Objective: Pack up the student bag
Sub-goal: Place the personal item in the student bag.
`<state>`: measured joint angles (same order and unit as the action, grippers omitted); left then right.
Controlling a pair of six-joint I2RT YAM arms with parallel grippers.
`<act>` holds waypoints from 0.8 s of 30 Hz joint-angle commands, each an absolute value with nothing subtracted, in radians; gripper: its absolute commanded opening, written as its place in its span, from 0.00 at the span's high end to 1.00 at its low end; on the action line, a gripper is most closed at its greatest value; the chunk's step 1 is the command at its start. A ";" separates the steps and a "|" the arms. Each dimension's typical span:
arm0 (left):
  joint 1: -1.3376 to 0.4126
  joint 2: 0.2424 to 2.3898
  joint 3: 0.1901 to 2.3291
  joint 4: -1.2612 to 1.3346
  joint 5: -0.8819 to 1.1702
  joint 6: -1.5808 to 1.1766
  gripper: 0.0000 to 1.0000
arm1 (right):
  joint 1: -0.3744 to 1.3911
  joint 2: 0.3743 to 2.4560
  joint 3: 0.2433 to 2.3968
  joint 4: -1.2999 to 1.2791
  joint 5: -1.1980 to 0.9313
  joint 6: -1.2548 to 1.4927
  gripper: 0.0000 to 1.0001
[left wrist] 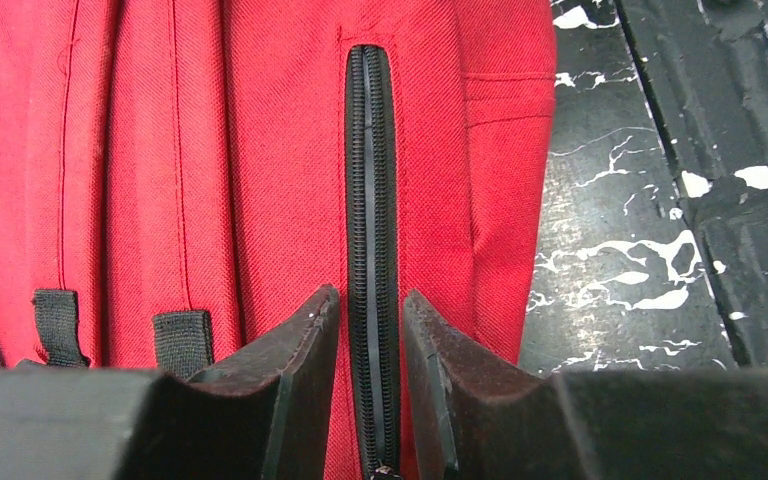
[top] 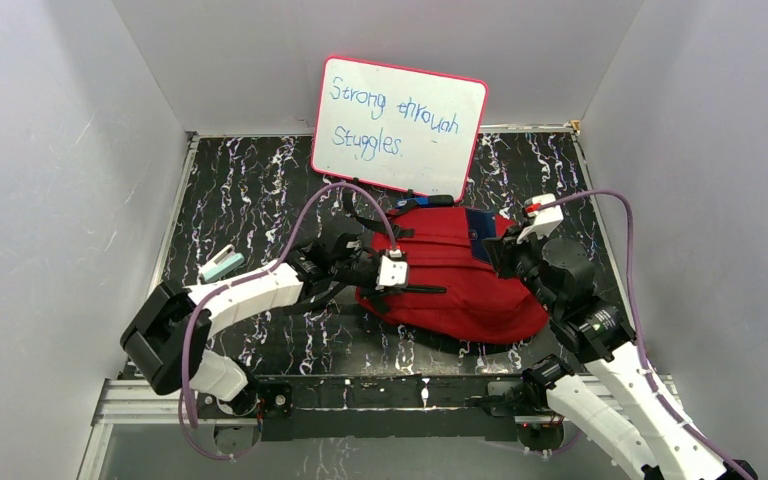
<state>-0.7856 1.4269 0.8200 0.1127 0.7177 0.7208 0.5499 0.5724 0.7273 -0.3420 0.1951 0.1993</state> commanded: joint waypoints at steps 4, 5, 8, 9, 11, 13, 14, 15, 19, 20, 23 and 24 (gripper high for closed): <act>-0.787 1.459 0.870 0.138 0.707 0.759 0.71 | 0.550 0.548 0.731 -0.282 0.189 0.236 1.00; -0.786 1.463 0.872 0.142 0.707 0.759 0.71 | 0.550 0.547 0.729 -0.281 0.187 0.239 1.00; -0.779 1.473 0.876 0.151 0.712 0.753 0.71 | 0.550 0.544 0.727 -0.284 0.186 0.251 1.00; -0.778 1.475 0.876 0.155 0.715 0.748 0.71 | 0.550 0.542 0.726 -0.283 0.185 0.255 1.00; -0.775 1.477 0.876 0.160 0.723 0.739 0.71 | 0.550 0.540 0.723 -0.281 0.182 0.260 1.00; -0.773 1.478 0.873 0.164 0.724 0.734 0.71 | 0.550 0.538 0.720 -0.278 0.178 0.268 1.00; -0.773 1.480 0.873 0.165 0.721 0.732 0.71 | 0.550 0.539 0.718 -0.276 0.177 0.271 1.00; -0.772 1.482 0.872 0.166 0.719 0.731 0.71 | 0.551 0.538 0.717 -0.274 0.175 0.273 1.00; -0.762 1.486 0.870 0.173 0.729 0.717 0.71 | 0.550 0.538 0.713 -0.272 0.168 0.280 1.00; -0.760 1.489 0.873 0.173 0.728 0.716 0.71 | 0.550 0.538 0.713 -0.273 0.167 0.283 1.00; -0.757 1.495 0.873 0.175 0.711 0.715 0.71 | 0.549 0.535 0.710 -0.274 0.167 0.285 1.00; -0.756 1.496 0.873 0.174 0.700 0.716 0.70 | 0.551 0.534 0.709 -0.275 0.167 0.287 1.00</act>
<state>-0.7689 1.4872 0.8410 0.1505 0.7143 0.7143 0.5499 0.5541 0.7174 -0.3412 0.1730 0.2668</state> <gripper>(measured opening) 0.291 0.176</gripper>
